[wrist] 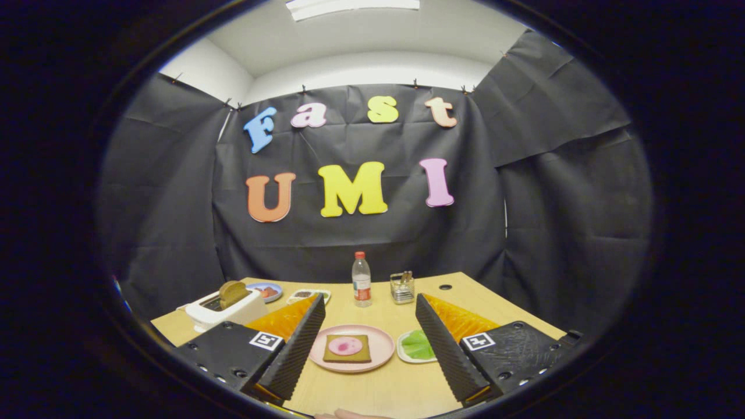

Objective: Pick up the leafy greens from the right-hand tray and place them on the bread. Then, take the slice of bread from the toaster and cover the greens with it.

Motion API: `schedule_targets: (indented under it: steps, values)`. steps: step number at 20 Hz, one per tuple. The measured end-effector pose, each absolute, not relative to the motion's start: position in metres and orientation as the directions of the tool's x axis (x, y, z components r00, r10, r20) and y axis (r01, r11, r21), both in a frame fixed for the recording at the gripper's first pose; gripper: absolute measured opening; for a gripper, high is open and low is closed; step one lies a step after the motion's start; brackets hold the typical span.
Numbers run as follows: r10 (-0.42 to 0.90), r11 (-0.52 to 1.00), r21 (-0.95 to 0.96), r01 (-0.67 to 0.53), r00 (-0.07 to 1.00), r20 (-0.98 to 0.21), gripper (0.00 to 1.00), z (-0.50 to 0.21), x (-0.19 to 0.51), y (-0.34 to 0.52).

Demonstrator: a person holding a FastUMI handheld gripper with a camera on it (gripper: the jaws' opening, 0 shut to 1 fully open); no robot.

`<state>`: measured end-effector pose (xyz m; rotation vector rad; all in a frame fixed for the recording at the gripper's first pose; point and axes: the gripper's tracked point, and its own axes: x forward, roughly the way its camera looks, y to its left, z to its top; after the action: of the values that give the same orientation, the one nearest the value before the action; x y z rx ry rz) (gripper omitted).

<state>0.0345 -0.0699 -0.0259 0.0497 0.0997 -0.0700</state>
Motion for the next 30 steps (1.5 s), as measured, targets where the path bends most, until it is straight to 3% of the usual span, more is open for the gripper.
schedule_targets:
  steps: [8,17,24,30]
  values:
    - [-0.17,0.985,-0.031,0.167,0.972,-0.161,0.96,-0.03,0.102,-0.15]
    - [-0.228,0.972,-0.038,0.231,0.897,-0.379,0.97,-0.11,0.199,-0.233]
    - [-0.176,0.975,-0.019,0.22,0.722,-0.669,0.97,-0.23,0.246,-0.264]
    - [-0.125,0.979,0.013,0.205,0.645,-0.754,0.94,-0.271,0.255,-0.264]
